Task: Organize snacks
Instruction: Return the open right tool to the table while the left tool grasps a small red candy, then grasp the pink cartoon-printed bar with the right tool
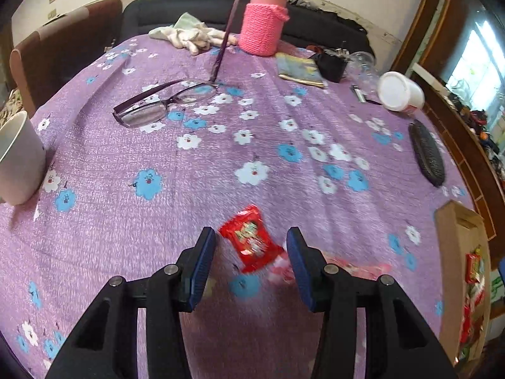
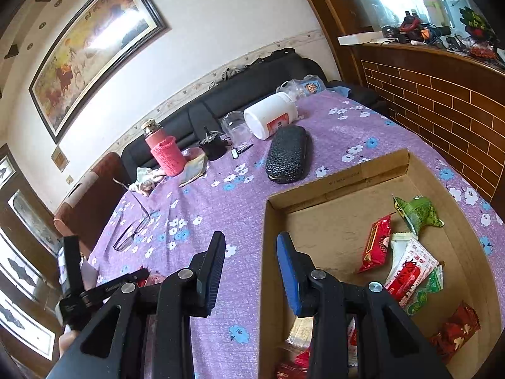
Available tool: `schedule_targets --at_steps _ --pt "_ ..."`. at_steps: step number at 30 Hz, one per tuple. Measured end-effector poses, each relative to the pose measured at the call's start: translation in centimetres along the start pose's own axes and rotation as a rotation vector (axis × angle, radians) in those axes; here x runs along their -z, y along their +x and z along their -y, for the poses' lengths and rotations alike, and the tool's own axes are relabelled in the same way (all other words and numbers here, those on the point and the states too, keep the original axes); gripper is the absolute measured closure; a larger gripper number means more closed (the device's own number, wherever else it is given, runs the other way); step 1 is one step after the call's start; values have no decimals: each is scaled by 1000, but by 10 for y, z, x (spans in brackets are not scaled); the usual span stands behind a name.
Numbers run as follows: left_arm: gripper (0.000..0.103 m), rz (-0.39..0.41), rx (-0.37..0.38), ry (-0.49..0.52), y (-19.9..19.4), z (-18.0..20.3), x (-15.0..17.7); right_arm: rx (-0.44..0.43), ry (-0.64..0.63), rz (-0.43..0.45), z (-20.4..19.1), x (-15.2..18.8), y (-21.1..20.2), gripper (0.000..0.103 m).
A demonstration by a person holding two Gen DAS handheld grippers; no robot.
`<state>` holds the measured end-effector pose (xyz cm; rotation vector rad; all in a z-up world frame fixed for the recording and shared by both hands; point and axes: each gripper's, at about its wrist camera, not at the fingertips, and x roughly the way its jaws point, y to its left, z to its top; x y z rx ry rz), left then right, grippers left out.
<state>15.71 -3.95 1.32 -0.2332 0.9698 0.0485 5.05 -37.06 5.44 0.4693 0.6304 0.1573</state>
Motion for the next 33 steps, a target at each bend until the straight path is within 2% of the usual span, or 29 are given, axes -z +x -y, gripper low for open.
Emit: schedule_targets --at_steps 1,3,4,9,13,16,18,25,29,33 --pt "69 12 -13 11 1 0 -1 1 -4 0 -2 1 0 67" --pt "80 27 -45 38 2 0 -2 2 -17 -1 -5 2 2 66" --pt "82 34 -38 31 2 -3 -2 2 -24 0 -6 2 2 66" --pt "84 2 31 -1 -6 -21 3 -17 -58 -8 -12 4 7 67" --pt "84 -19 34 26 -21 -33 18 -71 -102 -31 -23 9 10 66" --pt "84 4 38 43 -29 -42 29 -109 -166 -51 -37 16 14 66" --pt "84 30 38 53 -29 -41 32 -157 -191 -85 -45 22 21 66" --pt "84 76 -4 122 -26 -31 32 -207 -152 -262 -81 38 54 66" --pt "84 71 -5 129 -25 -31 30 -149 -249 -325 -124 39 79 66" --pt "84 70 1 125 -25 -33 29 -130 -288 -374 -152 38 121 66"
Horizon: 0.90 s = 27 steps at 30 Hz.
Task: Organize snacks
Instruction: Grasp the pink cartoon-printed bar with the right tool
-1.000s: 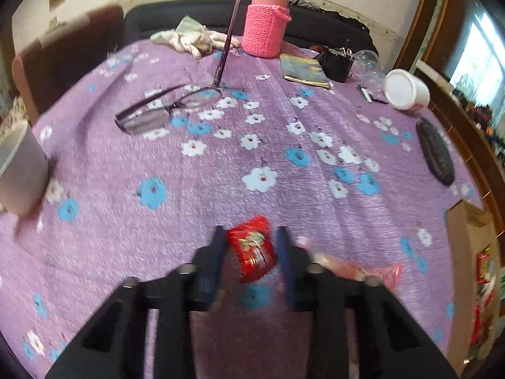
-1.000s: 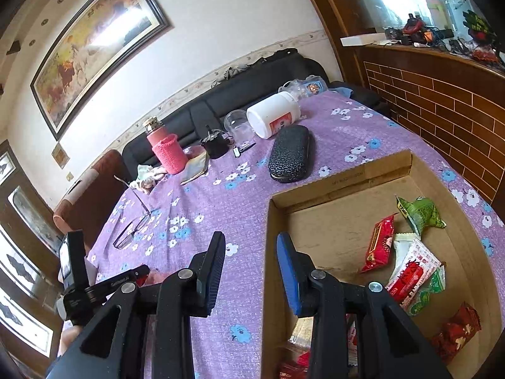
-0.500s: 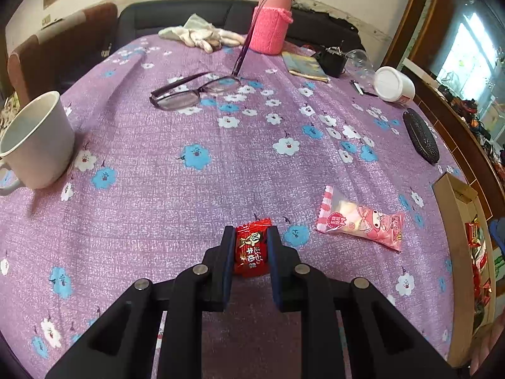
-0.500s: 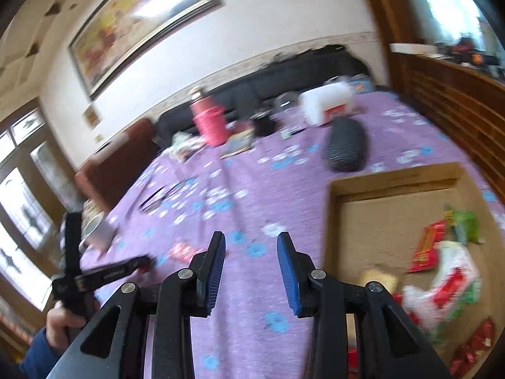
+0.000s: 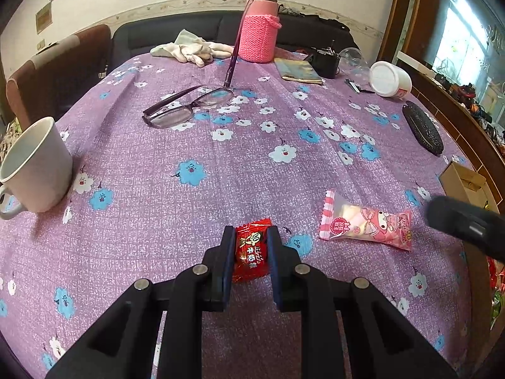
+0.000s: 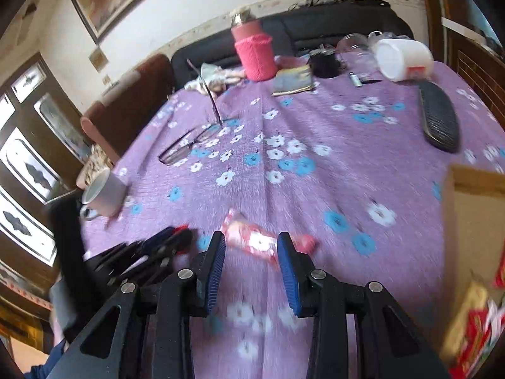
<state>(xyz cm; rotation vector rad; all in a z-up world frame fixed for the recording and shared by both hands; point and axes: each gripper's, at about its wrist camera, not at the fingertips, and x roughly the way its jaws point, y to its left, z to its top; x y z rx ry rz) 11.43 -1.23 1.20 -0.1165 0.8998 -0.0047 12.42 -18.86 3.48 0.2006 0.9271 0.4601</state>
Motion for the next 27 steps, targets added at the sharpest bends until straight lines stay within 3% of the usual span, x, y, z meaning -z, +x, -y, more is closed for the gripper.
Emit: schedule_targets --at_steps 5,9,11,15,17,27 --pt "84 -5 4 -6 -1 -1 0 -9 14 -62 5 -7 30 66" --pt "84 -4 4 -10 0 -1 -1 -28 -34 -96 -1 4 30 66" --pt "84 -2 -1 -8 0 1 0 8 -101 -98 -12 13 28 66" --pt "84 5 -15 9 0 3 1 182 -196 -96 -24 28 41 67" --pt "84 8 -16 12 0 3 2 203 -189 -69 -23 33 39 78" --pt "84 54 -24 45 -7 14 3 130 -36 104 3 40 -3 78"
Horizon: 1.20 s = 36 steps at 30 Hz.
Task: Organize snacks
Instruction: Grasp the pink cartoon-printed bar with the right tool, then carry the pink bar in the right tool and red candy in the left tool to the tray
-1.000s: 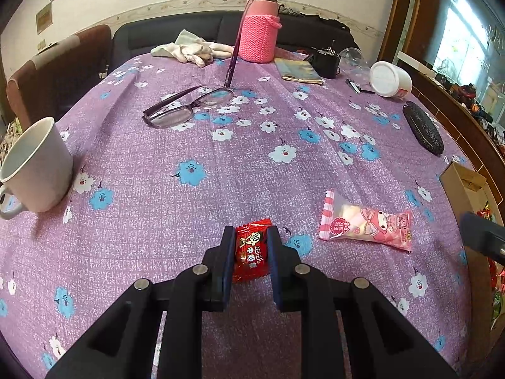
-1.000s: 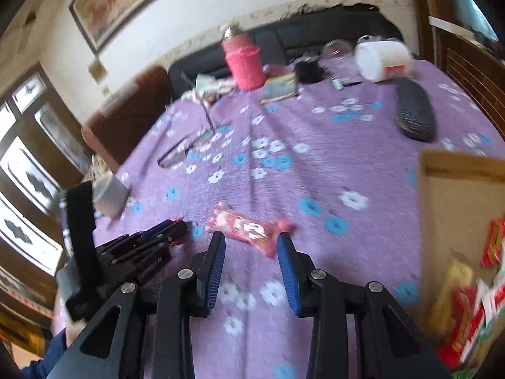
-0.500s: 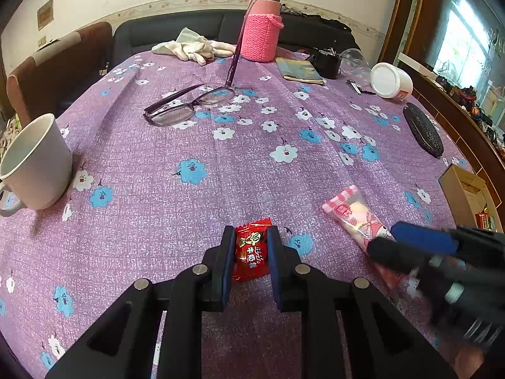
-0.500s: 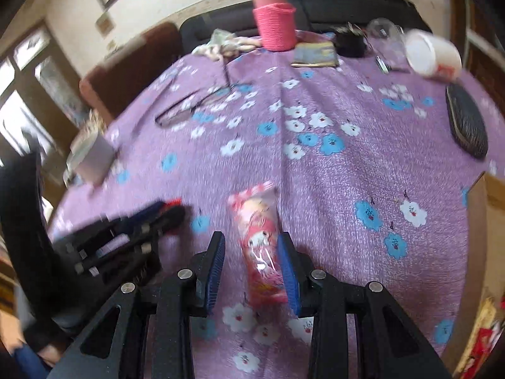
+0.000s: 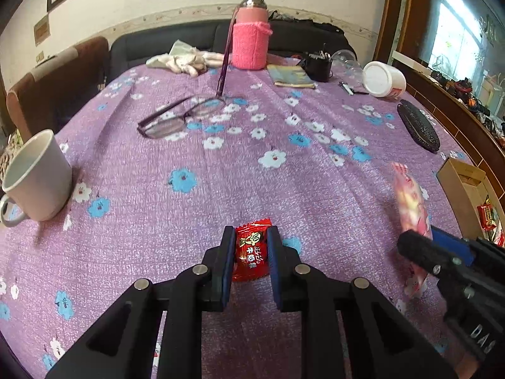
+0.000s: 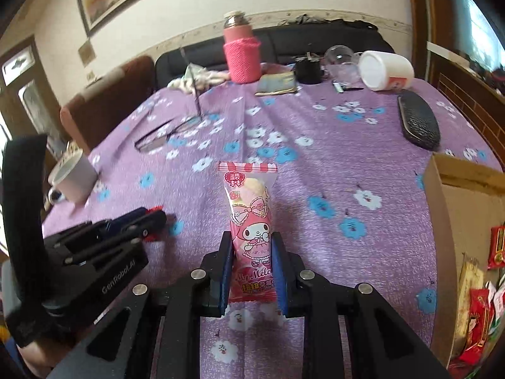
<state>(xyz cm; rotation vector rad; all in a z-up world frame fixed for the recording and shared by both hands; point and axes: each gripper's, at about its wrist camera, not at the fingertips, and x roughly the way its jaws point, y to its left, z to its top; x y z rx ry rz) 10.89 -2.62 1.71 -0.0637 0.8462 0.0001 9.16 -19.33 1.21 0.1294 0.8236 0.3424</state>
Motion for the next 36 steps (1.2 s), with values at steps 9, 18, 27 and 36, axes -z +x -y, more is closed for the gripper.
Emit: schedule_targets --at_steps 9,18,27,36 --pt "84 94 -28 59 -17 15 0 -22 -2 63 -7 -6 -19 78" --pt "84 124 -43 79 -21 19 0 -33 15 80 -5 -7 -25 78" --pt "84 158 -53 95 -27 23 3 -41 44 95 1 -8 -30 78" --pt "84 194 -60 113 -35 27 3 -38 58 103 6 -9 -33 78"
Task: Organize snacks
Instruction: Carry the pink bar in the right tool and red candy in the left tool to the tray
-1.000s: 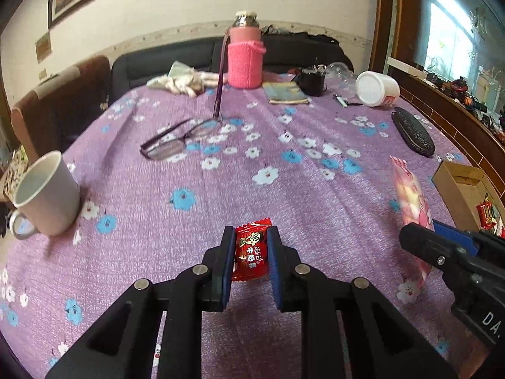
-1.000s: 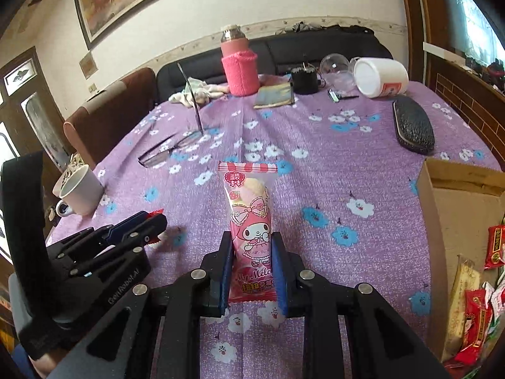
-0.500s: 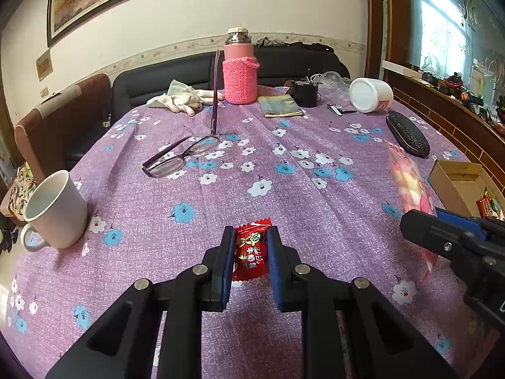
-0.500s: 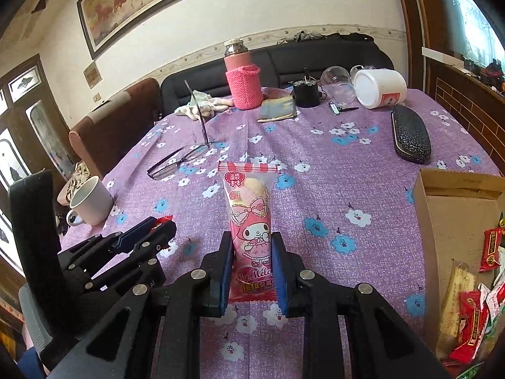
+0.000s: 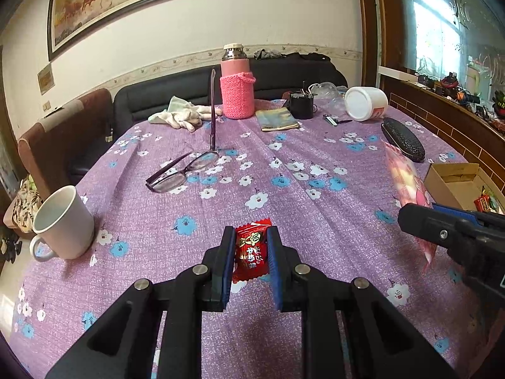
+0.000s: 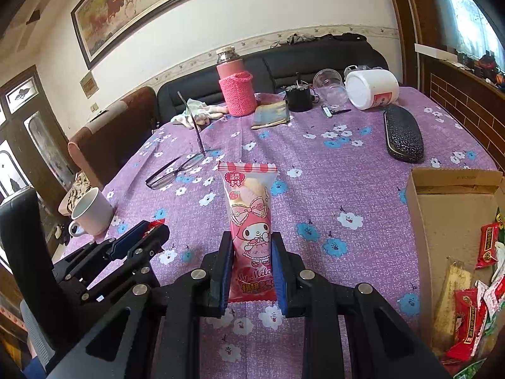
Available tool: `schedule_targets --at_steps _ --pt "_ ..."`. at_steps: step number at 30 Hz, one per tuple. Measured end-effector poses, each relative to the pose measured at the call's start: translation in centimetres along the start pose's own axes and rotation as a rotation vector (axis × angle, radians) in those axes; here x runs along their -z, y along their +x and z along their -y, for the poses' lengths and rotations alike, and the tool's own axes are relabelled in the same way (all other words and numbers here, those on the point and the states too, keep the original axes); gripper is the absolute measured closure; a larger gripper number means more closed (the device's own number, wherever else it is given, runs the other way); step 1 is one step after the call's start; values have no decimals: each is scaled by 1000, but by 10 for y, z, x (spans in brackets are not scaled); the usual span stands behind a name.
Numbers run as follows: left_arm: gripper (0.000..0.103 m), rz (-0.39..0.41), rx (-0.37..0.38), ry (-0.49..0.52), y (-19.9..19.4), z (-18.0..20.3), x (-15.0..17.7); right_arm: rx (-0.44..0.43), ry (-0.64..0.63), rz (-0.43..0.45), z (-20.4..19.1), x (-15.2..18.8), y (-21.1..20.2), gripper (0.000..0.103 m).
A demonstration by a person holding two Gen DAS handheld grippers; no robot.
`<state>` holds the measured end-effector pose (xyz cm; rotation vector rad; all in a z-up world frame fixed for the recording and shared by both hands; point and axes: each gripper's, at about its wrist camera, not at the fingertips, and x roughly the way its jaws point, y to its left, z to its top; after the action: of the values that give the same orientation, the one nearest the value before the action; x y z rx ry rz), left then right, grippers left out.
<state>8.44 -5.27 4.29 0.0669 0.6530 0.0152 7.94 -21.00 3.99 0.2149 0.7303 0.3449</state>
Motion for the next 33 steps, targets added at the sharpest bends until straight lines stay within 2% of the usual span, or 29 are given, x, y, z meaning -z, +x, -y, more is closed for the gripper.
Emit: schedule_targets --at_steps 6,8,12,17,22,27,33 --pt "84 19 2 8 -4 1 -1 10 2 10 1 -1 -2 78" --pt "84 30 25 3 -7 1 -2 14 8 14 3 -2 -3 78" --pt "84 69 148 -44 -21 -7 -8 12 63 35 13 -4 -15 78" --pt "84 162 278 -79 -45 -16 -14 44 152 106 36 3 -49 78" --pt "84 174 334 -43 -51 -4 -14 140 241 186 74 25 -89 79" --pt "84 180 363 2 -60 12 -10 301 318 275 120 47 -130 79" --pt "84 162 425 21 -69 29 -6 337 431 311 169 67 -161 79"
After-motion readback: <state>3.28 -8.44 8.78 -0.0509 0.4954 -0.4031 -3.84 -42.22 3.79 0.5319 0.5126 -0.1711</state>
